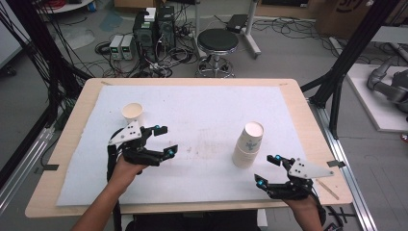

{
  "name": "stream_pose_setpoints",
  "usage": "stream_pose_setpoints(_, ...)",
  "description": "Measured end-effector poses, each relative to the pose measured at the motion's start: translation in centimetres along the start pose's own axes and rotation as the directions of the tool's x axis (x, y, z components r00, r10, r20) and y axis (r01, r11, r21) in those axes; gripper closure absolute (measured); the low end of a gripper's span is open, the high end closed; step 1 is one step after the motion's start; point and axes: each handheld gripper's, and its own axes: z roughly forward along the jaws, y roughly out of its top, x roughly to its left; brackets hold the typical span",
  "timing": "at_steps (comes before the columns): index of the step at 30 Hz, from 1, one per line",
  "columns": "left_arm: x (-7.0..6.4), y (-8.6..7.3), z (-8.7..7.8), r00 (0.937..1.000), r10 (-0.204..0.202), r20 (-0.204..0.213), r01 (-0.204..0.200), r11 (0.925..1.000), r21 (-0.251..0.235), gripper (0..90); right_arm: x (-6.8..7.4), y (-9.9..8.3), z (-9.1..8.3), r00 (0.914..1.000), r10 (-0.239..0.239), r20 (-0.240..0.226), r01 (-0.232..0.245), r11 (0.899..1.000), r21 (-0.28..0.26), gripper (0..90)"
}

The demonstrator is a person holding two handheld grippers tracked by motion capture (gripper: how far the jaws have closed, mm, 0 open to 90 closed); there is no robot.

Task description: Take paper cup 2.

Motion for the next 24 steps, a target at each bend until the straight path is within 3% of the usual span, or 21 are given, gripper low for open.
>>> stream_pose_setpoints(8,-0.8,2.1,3.3,0.9970,0.023,0.074,-0.024,0.9996,0.013,18.0,-0.2,-0.2,-0.2,1.0000,0.008,0.005,-0.008,1.000,0.003,21.0)
stream_pose_setpoints(11,-1.1,2.9,5.1,0.9937,0.037,0.105,-0.041,0.9984,0.039,18.0,-0.4,-0.3,-0.2,0.9999,0.005,0.009,-0.005,1.000,0.002,21.1)
stream_pose_setpoints(24,-1.9,4.9,9.6,0.9841,0.051,0.170,-0.065,0.9948,0.079,17.5,-0.6,-0.5,-0.5,0.9998,0.016,0.011,-0.016,1.000,0.002,21.1)
